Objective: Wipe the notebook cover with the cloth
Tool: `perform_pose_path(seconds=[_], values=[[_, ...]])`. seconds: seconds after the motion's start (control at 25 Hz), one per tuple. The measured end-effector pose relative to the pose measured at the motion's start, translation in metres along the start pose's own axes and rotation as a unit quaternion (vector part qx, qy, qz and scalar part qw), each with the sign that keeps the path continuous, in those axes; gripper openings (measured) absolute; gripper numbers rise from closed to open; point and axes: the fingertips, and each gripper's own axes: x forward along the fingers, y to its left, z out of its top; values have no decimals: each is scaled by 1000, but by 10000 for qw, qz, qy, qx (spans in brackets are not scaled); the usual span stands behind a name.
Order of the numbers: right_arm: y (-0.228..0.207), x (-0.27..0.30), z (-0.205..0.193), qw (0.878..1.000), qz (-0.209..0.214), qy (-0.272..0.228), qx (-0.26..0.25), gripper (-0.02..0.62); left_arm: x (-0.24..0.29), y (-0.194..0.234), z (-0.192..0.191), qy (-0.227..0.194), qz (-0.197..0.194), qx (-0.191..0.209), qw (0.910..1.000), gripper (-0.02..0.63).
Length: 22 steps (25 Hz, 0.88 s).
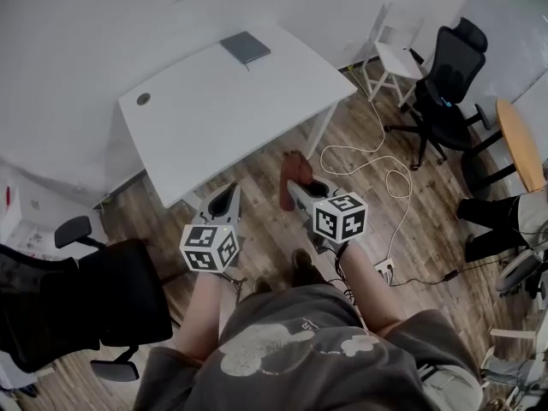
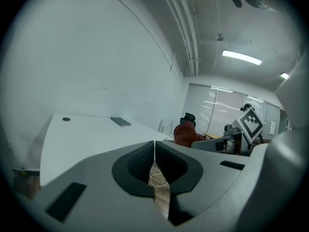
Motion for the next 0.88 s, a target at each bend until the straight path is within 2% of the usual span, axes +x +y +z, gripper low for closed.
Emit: perform_pose_path(seconds=[0.52,0.88], values=[[13,2,-12,9997,-203,20,97,106,-19,17,-10,36,-81,-119,9999,5],[-9,24,-1,9997,-157,62,151,106,-1,34,-5,96,33,-100,9999,5]])
